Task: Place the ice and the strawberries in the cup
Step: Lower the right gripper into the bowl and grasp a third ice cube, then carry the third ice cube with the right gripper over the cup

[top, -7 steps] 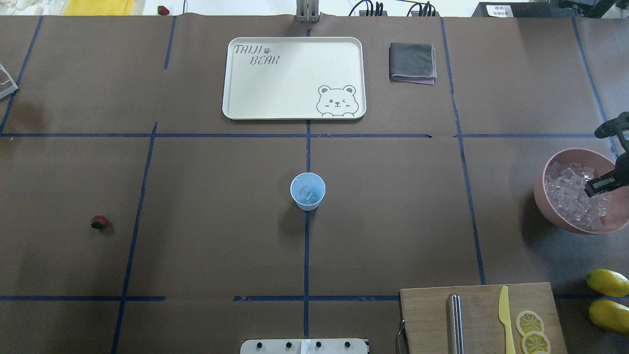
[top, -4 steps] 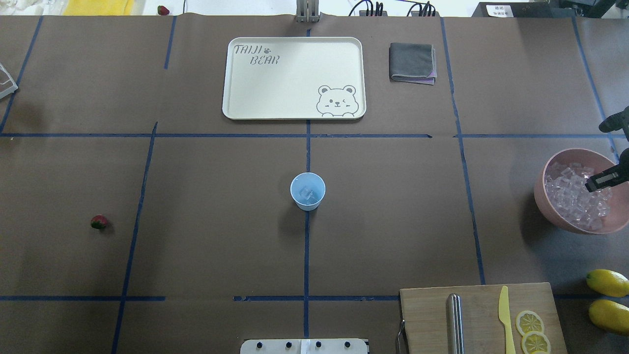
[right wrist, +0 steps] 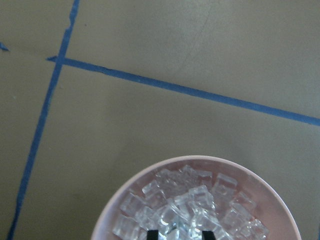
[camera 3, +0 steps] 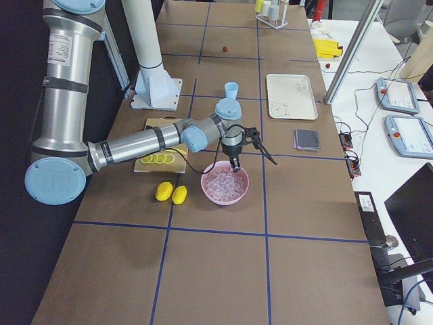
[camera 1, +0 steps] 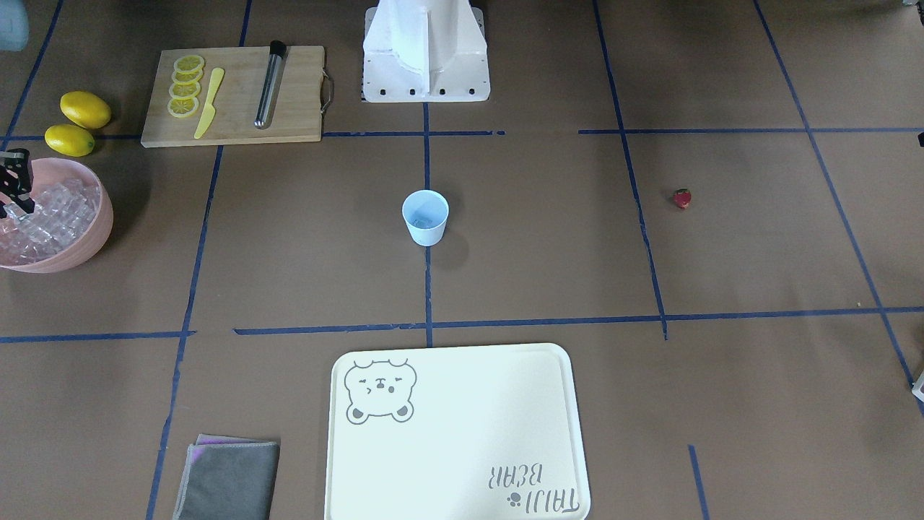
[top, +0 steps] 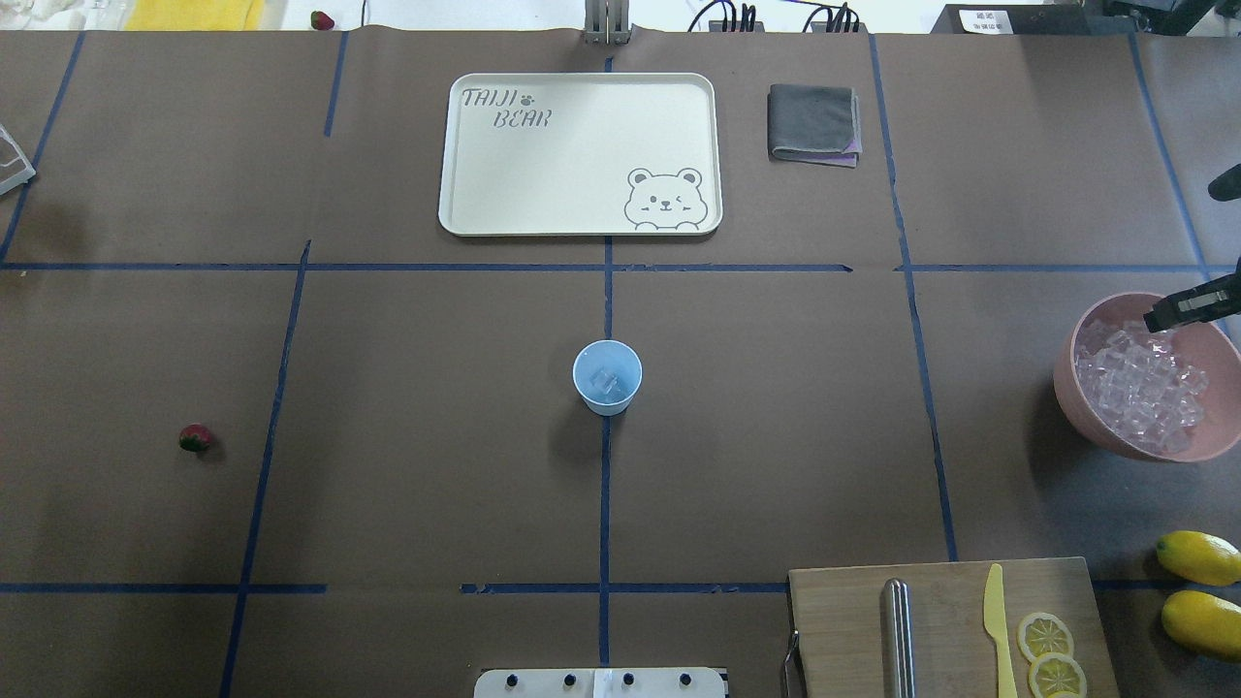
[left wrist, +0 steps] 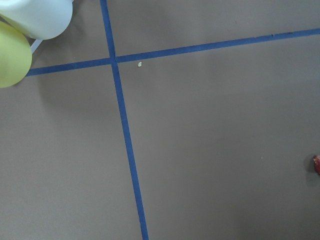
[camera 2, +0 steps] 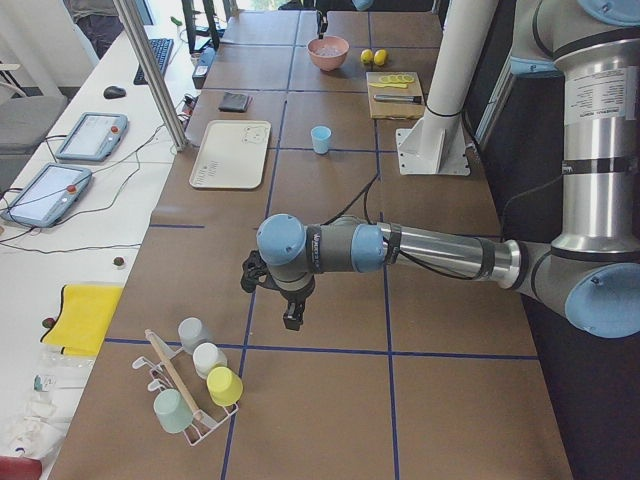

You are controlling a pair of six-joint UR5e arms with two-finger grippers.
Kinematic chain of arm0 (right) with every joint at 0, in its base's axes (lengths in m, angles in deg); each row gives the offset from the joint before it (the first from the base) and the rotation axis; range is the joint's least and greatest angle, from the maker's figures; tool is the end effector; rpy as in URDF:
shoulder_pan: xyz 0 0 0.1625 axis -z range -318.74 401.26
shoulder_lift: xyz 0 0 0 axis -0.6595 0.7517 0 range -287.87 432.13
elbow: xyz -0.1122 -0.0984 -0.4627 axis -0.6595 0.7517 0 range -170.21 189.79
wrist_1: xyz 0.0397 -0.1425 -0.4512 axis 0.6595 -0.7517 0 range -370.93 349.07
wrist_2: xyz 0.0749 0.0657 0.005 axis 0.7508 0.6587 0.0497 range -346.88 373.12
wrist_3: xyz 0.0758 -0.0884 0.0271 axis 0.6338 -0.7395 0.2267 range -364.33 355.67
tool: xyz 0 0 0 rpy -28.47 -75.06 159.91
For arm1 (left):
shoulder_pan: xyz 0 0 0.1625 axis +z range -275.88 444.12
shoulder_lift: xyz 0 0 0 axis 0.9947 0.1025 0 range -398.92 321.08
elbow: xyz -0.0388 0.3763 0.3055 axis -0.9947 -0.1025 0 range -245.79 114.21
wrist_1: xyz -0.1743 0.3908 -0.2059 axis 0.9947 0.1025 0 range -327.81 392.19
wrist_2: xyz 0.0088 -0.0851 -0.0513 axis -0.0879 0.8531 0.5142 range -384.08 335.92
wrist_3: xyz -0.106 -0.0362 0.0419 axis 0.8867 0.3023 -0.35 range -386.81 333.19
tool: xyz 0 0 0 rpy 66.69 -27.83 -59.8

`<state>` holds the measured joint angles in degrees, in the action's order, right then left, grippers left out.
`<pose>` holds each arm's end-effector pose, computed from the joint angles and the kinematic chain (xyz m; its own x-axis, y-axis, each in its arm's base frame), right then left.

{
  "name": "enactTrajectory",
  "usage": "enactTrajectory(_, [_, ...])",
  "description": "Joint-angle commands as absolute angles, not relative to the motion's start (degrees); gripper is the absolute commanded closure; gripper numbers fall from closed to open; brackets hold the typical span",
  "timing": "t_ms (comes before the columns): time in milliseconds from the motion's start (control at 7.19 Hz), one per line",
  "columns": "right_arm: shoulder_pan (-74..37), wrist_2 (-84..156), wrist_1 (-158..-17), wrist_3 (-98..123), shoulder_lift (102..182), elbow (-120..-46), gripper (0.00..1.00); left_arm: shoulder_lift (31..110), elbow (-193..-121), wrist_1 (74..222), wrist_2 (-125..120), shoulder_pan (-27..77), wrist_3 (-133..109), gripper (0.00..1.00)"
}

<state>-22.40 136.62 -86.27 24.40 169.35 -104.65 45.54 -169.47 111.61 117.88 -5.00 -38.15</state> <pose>-0.1667 -0.4883 0.5419 0.7229 -0.1878 0.6649 0.0333 0.9707 0.2380 -0.0314 -0.5013 0.6596 0.6016 0.1729 -0.7799 -0.1363 0.9842 0.1130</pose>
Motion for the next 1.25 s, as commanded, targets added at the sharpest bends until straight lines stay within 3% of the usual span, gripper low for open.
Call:
enactTrajectory(0, [-22.46, 136.96, -87.47, 31.52, 165.49, -106.31, 0.96, 45.54, -169.93, 111.64, 117.95, -5.00, -38.15, 0.00])
enactTrajectory(417, [-16.69, 136.26, -105.98, 36.78, 148.57, -107.81, 0.96, 45.54, -170.29, 111.64, 117.95, -5.00, -38.15, 0.00])
enactTrajectory(695, [-6.61, 131.72, -114.34, 46.07, 136.70, -107.37, 0.96, 45.63, -170.37, 111.64, 117.86, -5.00, -38.15, 0.00])
enactTrajectory(1112, [4.93, 123.10, -115.96, 60.23, 123.94, -102.21, 0.96, 45.63, -170.20, 111.56, 117.86, -5.00, -38.15, 0.00])
